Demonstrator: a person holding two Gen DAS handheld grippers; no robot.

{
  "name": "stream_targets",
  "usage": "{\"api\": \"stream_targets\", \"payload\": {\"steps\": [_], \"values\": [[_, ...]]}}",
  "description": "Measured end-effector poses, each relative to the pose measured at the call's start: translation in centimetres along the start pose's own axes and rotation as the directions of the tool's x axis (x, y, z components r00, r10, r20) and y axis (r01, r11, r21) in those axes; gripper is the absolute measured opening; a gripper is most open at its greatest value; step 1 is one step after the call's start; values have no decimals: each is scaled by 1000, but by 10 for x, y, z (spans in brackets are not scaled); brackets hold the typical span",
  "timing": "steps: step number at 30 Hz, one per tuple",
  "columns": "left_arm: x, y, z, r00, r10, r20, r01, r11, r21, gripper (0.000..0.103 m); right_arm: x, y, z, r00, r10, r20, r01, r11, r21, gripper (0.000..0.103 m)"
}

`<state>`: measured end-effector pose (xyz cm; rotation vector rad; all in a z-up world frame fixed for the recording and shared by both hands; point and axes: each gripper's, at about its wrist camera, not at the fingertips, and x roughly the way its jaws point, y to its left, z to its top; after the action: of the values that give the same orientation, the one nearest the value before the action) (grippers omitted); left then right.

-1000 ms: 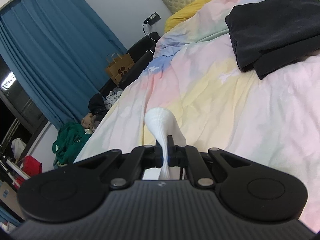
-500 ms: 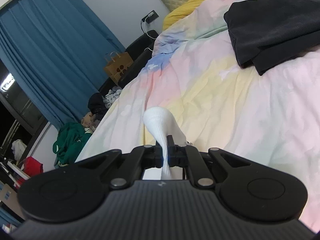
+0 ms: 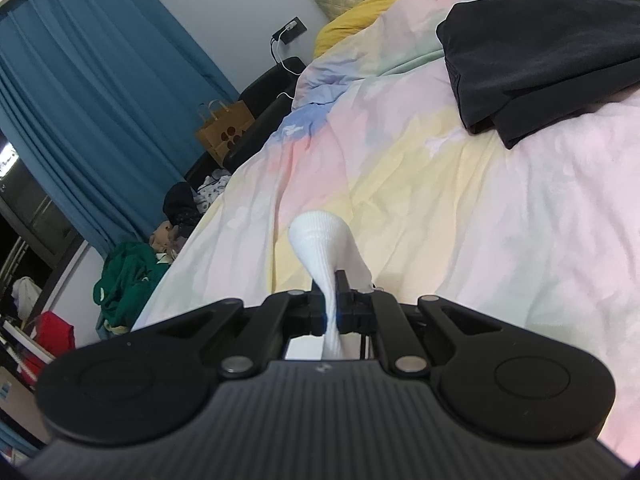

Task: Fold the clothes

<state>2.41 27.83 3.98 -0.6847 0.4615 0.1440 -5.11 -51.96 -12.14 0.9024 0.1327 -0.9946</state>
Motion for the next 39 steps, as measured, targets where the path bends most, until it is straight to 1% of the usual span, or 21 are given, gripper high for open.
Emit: {"api": "stream_targets", "payload": {"steps": [1, 3, 6, 8, 11, 14, 18, 19, 21, 22, 23, 24, 25, 26, 27, 28, 31, 33, 35, 36, 39], "values": [[4, 4, 4, 1000, -7, -14, 7, 1000, -19, 91, 0, 0, 0, 1000, -2, -1, 2, 1000, 0, 8], [20, 10, 16, 996, 5, -86, -8, 999, -39, 91, 2, 0, -1, 1000, -3, -6, 3, 1000, -3, 8], [54, 21, 37, 984, 12, -175, -25, 997, -69, 91, 7, 1, -1, 1000, 8, -19, -8, 1000, -10, 8], [82, 31, 53, 971, 18, -239, -46, 993, -112, 94, 11, 2, -2, 1000, 14, -27, -15, 1000, -14, 8], [123, 49, 70, 948, -4, -320, -63, 978, -199, 95, 15, 4, -4, 999, 14, -35, -15, 999, -29, 8], [160, 62, 75, 933, 1, -360, -91, 968, -235, 95, 19, 7, -5, 999, 11, -41, -13, 999, -45, 8], [207, 75, 75, 920, 46, -390, -148, 960, -237, 94, 23, 10, -8, 999, 0, -45, -3, 998, -70, 8], [219, 77, 76, 919, 45, -393, -149, 960, -237, 93, 25, 11, -8, 999, -5, -45, 2, 997, -75, 8], [237, 70, 72, 915, 16, -403, -122, 963, -240, 90, 27, 12, -10, 999, -14, -46, 10, 996, -89, 8], [245, 66, 71, 910, 4, -414, -106, 968, -225, 89, 27, 13, -10, 999, -18, -46, 14, 995, -96, 8], [249, 59, 72, 906, 17, -422, -95, 982, -164, 85, 27, 14, -11, 999, -22, -46, 17, 994, -103, 8], [253, 50, 72, 904, 38, -427, -84, 993, -88, 72, 28, 14, -12, 999, -26, -46, 21, 994, -111, 8], [256, 42, 73, 901, 60, -430, -72, 997, -12, 67, 28, 15, -13, 998, -30, -47, 25, 993, -118, 8], [259, 34, 72, 895, 98, -435, -74, 995, 72, 63, 28, 16, -14, 998, -35, -47, 28, 992, -125, 8], [260, 28, 71, 891, 120, -437, -73, 990, 123, 48, 29, 17, -14, 998, -39, -47, 32, 991, -132, 8], [260, 23, 69, 889, 135, -438, -69, 984, 162, 42, 29, 18, -15, 998, -43, -47, 36, 990, -139, 8], [241, 7, 67, 914, 150, -377, -59, 968, 243, 35, 30, 20, -18, 997, -55, -47, 47, 986, -161, 8], [220, -6, 69, 936, 135, -326, -38, 957, 287, 34, 31, 22, -19, 997, -63, -47, 54, 983, -175, 8], [187, -15, 75, 954, 82, -290, 7, 956, 294, 33, 31, 23, -20, 996, -73, -45, 64, 980, -189, 8], [172, -20, 78, 958, 52, -281, 32, 958, 284, 33, 28, 22, -19, 996, -83, -42, 74, 978, -193, 8], [111, -24, 85, 957, -69, -282, 148, 951, 270, 30, 22, 16, -13, 989, -140, -36, 132, 976, -175, 9]]}}
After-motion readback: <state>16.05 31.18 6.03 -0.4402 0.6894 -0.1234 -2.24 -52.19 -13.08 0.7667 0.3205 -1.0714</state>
